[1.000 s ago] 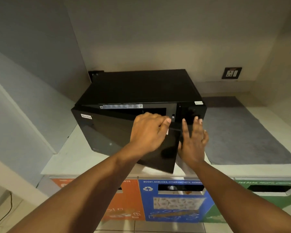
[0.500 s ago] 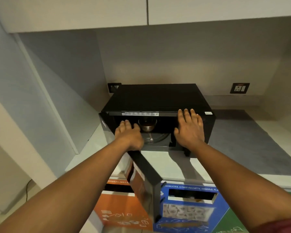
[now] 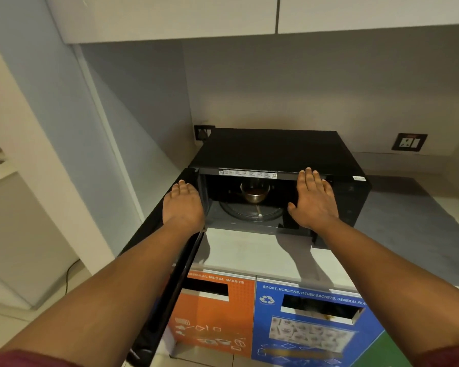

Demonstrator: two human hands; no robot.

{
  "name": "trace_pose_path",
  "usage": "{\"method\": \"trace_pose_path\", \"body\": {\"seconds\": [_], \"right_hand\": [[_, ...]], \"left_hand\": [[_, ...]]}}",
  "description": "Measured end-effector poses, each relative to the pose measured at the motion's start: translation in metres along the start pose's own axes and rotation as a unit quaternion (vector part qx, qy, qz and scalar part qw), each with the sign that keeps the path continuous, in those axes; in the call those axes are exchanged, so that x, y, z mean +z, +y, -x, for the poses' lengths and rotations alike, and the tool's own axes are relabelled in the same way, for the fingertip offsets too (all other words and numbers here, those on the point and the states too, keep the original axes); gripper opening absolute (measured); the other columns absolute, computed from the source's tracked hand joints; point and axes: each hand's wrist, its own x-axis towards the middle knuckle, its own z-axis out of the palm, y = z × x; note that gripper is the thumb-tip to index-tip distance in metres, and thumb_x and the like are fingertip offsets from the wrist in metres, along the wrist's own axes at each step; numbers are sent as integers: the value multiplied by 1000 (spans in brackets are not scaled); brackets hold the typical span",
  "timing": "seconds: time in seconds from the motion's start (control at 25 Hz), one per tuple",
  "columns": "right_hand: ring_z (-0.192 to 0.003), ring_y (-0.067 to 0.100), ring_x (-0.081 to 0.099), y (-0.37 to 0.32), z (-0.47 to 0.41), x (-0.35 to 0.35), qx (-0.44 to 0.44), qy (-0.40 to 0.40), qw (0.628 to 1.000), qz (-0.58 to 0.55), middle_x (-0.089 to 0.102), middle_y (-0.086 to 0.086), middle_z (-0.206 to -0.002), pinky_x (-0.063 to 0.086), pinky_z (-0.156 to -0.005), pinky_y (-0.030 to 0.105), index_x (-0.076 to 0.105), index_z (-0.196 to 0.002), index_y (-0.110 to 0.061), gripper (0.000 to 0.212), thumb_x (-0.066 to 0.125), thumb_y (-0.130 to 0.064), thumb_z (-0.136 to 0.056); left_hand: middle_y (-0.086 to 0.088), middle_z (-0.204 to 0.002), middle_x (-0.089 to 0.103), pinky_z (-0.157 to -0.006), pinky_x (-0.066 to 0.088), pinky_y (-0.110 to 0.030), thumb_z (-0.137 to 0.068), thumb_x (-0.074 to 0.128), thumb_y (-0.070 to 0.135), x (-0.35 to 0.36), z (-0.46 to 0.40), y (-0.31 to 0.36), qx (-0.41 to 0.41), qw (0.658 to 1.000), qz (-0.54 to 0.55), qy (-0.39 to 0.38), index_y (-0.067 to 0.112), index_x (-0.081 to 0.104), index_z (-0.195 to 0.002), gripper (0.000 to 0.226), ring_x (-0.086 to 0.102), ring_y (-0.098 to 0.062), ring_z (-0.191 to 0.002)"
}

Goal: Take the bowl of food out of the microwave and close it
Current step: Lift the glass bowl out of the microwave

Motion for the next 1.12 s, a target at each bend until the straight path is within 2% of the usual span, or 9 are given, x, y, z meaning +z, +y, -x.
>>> {"method": "trace_pose_path", "body": {"seconds": [0.16,0.6,0.76,0.88,0.96,1.04,1.12], "right_hand": [[-160,31,-3,-4,-3,-3,4,-12,1000,4,-2,14,-173,2,-126,44,1,-163,-10,93,56,-44,-98],[-160,30,-5,-10,-3,-11,11,-40,999,-31,-5,13,-173,4,-126,46,1,-164,-11,92,58,-42,-98],[-160,29,2,-10,6,-21,7,-42,996,-75,0,11,-174,9,-127,48,6,-164,-13,89,60,-37,-98],[-158,30,18,-23,26,-25,-12,14,991,-129,15,11,-172,19,-125,49,19,-162,-13,78,60,-33,-99],[-156,28,24,-37,40,-23,-10,19,983,-180,20,9,-172,23,-124,50,26,-161,-13,70,56,-32,-101],[-155,27,27,-48,47,-11,-2,23,970,-242,23,8,-171,27,-124,49,31,-159,-13,63,52,-33,-103],[-155,25,28,-58,44,6,31,24,938,-345,27,7,-170,30,-123,47,34,-158,-13,59,49,-32,-105]], "left_hand": [[-20,-165,32,-126,27,-45,-96,55,21,7,-1,-8,26,998,30,55,2,32,-156,68,30,-32,-154],[-15,-164,38,-126,27,-43,-98,50,20,15,2,-15,78,991,25,109,5,35,-156,61,32,-29,-154],[-13,-160,45,-125,30,-42,-98,49,17,21,6,-21,133,980,32,142,8,42,-154,57,40,-27,-150],[-12,-148,59,-121,36,-44,-99,50,16,27,14,-19,173,958,112,201,8,55,-145,47,50,-30,-143],[-14,-144,62,-120,38,-46,-102,48,15,33,18,-9,174,939,213,208,7,57,-142,41,52,-31,-140],[-13,-147,58,-120,37,-42,-107,45,18,42,17,8,129,917,334,177,7,55,-144,40,49,-29,-142],[-12,-153,52,-118,34,-35,-108,44,22,53,10,30,67,884,443,135,9,51,-148,42,46,-26,-144]]}}
